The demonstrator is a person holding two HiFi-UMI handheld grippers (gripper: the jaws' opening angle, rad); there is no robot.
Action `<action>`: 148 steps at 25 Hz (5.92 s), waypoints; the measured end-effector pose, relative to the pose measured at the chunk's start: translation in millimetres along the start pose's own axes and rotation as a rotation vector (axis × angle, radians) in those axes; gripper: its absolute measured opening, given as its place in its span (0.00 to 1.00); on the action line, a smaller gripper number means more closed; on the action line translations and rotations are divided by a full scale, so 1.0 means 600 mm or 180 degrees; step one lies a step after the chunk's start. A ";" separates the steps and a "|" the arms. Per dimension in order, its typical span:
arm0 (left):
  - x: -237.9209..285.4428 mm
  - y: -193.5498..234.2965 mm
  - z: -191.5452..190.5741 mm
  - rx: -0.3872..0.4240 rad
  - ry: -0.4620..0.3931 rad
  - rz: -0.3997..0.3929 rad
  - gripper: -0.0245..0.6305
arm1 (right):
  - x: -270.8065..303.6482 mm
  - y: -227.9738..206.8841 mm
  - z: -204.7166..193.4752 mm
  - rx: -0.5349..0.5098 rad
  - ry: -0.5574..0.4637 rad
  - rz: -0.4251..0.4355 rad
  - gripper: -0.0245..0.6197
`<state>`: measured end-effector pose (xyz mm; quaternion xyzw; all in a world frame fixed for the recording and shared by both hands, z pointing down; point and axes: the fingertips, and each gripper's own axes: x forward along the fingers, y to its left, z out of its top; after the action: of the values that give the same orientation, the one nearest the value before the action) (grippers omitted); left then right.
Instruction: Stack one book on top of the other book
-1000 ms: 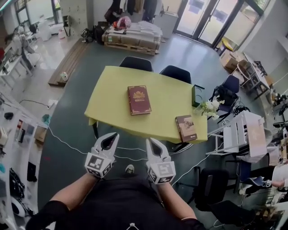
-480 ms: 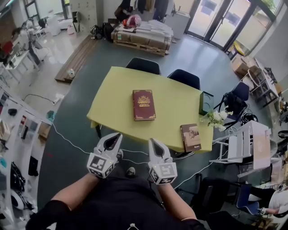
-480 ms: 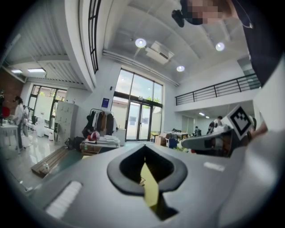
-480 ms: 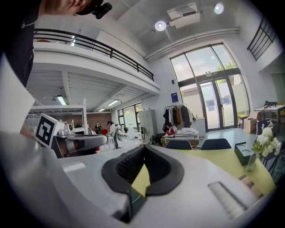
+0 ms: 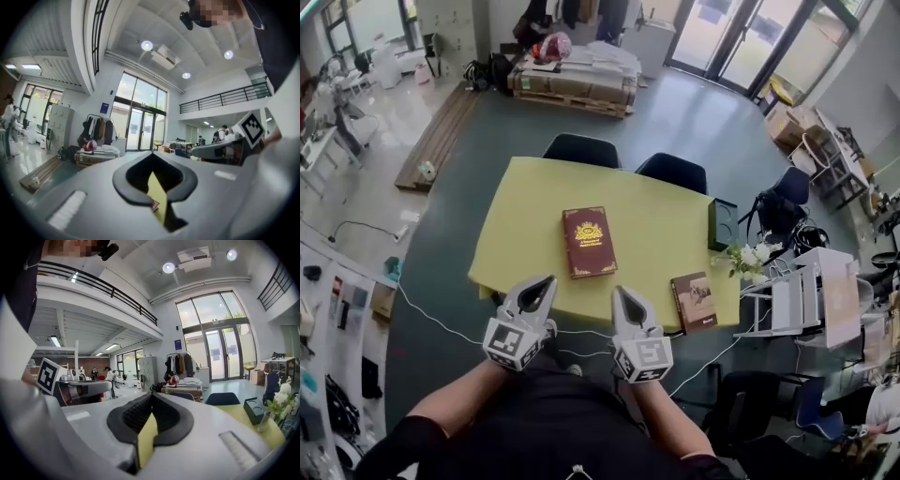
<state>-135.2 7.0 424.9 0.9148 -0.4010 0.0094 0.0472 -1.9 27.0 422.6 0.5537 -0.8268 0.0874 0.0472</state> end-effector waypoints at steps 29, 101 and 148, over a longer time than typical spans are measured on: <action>0.225 0.210 -0.003 -0.0159 0.0180 -0.0263 0.05 | 0.262 -0.108 0.046 0.0085 0.0152 -0.0353 0.04; 0.399 0.230 -0.670 -0.1522 0.1852 0.0663 0.44 | 0.450 -0.309 -0.600 0.1011 0.1806 0.0199 0.44; 0.312 0.251 -0.668 -0.1286 0.1898 0.0366 0.44 | 0.362 -0.176 -0.631 0.1308 0.1982 0.0019 0.38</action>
<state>-110.4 -194.2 846.0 0.8201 -0.4141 0.1989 0.3412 5.5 -135.0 841.4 0.4961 -0.7397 0.4158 0.1841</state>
